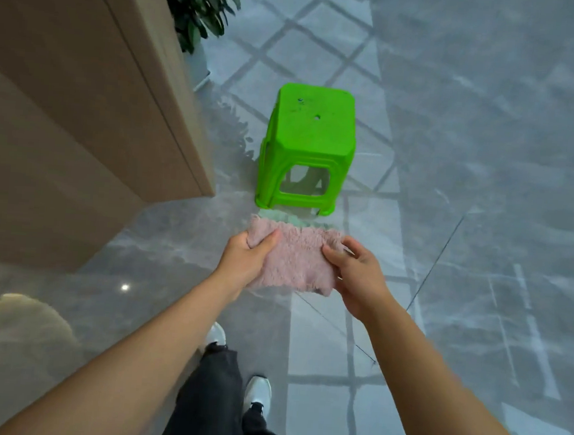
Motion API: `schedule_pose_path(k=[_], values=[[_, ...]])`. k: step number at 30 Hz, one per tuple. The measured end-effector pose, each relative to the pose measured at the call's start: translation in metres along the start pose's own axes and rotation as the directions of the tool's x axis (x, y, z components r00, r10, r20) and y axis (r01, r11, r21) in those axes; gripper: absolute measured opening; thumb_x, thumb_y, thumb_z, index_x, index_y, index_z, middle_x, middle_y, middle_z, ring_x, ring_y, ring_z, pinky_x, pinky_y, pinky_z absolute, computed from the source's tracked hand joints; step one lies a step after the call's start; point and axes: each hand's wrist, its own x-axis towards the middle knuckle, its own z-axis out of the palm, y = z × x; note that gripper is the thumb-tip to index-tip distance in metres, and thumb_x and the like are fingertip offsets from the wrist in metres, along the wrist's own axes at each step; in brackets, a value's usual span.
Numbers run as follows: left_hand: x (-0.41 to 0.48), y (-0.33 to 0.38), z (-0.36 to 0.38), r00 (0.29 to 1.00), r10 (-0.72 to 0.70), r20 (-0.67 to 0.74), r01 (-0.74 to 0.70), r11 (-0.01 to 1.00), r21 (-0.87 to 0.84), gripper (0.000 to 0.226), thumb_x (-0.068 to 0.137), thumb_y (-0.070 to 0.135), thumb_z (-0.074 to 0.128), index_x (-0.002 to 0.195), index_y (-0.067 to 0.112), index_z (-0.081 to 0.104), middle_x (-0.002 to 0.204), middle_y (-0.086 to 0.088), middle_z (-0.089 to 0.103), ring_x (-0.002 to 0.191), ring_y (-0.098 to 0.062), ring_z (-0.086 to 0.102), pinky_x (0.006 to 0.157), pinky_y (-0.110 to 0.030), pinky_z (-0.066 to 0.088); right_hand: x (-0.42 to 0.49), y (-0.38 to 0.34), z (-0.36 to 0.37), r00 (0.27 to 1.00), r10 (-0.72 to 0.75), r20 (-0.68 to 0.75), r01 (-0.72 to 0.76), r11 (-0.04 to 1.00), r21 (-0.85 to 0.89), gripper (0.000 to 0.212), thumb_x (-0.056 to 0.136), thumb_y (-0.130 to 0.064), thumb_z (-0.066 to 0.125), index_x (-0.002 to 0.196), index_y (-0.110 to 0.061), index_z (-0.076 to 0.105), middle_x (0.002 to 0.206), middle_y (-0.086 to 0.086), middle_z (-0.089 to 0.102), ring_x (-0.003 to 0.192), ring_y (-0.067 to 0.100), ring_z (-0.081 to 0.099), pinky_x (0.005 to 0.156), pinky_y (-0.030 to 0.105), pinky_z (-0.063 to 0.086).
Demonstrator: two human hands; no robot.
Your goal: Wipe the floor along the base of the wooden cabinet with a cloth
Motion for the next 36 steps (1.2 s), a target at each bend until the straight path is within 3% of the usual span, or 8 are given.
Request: schedule_pose_path(k=[7,13,18,23,27,29,32,36], values=[[0.121,0.047,0.038,0.994,0.018,-0.112,-0.012,0.998,0.054,0.037,0.066,0.052,0.071,0.086,0.021,0.070,0.095,-0.009,0.076,0.085,-0.022,0.069,0.087,-0.051,0.057,0.112,-0.077,0.003,0.999,-0.015,-0.041,0.016,1.000,0.014,0.034,0.089,-0.002,0.064,0.122,-0.010,0.062,0.093,0.008,0.070,0.068,0.016,0.066,0.062,0.036,0.055],[0.275,0.087,0.097,0.987,0.026,-0.159,-0.009,0.994,0.105,0.016,0.078,0.039,0.066,0.083,0.023,0.067,0.089,-0.001,0.073,0.081,-0.018,0.063,0.087,-0.044,0.055,0.273,-0.143,0.000,0.993,-0.018,-0.115,0.010,0.998,-0.065,0.039,0.089,-0.001,0.063,0.128,-0.004,0.058,0.087,0.006,0.067,0.055,0.007,0.061,0.047,0.024,0.050],[0.395,0.103,0.139,0.979,0.002,-0.206,0.007,0.999,0.043,0.009,0.088,0.019,0.063,0.078,0.020,0.064,0.082,0.000,0.066,0.078,-0.015,0.056,0.076,-0.032,0.047,0.402,-0.163,-0.002,0.991,-0.016,-0.135,0.003,0.996,-0.093,0.037,0.089,-0.002,0.064,0.125,-0.005,0.057,0.087,0.007,0.069,0.079,0.023,0.062,0.067,0.038,0.052],[0.473,0.086,0.146,0.949,-0.131,-0.287,0.183,0.969,0.165,0.017,0.076,0.036,0.063,0.073,0.019,0.063,0.083,-0.007,0.067,0.077,-0.019,0.055,0.076,-0.039,0.053,0.494,-0.162,0.004,0.991,0.026,-0.132,-0.059,0.965,-0.257,0.045,0.080,-0.013,0.072,0.123,-0.011,0.058,0.092,0.014,0.070,0.077,0.024,0.060,0.077,0.048,0.055],[0.508,0.074,0.141,0.903,-0.182,-0.389,0.275,0.941,0.196,0.015,0.080,0.036,0.064,0.083,0.021,0.065,0.100,-0.016,0.073,0.091,-0.031,0.068,0.086,-0.044,0.056,0.558,-0.141,0.006,0.998,0.027,-0.064,-0.056,0.864,-0.500,0.087,0.056,-0.050,0.068,0.135,-0.016,0.053,0.101,0.011,0.070,0.096,0.035,0.069,0.086,0.058,0.055],[0.516,0.072,0.140,0.892,-0.231,-0.388,0.307,0.941,0.144,0.013,0.088,0.031,0.062,0.094,0.020,0.065,0.103,-0.013,0.070,0.095,-0.028,0.066,0.086,-0.040,0.054,0.560,-0.149,0.013,0.999,0.014,-0.037,-0.033,0.821,-0.570,0.081,0.069,-0.046,0.072,0.139,-0.014,0.048,0.095,0.002,0.067,0.100,0.034,0.068,0.089,0.054,0.054],[0.519,0.076,0.138,0.879,-0.326,-0.348,0.367,0.928,0.059,0.046,0.090,0.038,0.058,0.134,0.023,0.051,0.121,-0.003,0.061,0.113,-0.026,0.060,0.098,-0.042,0.048,0.566,-0.160,0.016,0.999,-0.004,-0.044,-0.025,0.756,-0.654,0.069,0.083,-0.035,0.073,0.142,-0.011,0.044,0.109,0.005,0.073,0.106,0.029,0.066,0.096,0.047,0.050],[0.506,0.092,0.114,0.879,-0.315,-0.358,0.363,0.929,0.074,0.076,0.073,0.060,0.060,0.140,0.030,0.042,0.130,-0.001,0.062,0.119,-0.026,0.059,0.104,-0.046,0.046,0.551,-0.176,0.028,0.995,-0.075,-0.068,0.001,0.681,-0.733,0.062,0.088,-0.031,0.066,0.143,-0.010,0.044,0.127,0.008,0.066,0.117,0.031,0.061,0.100,0.042,0.047]])
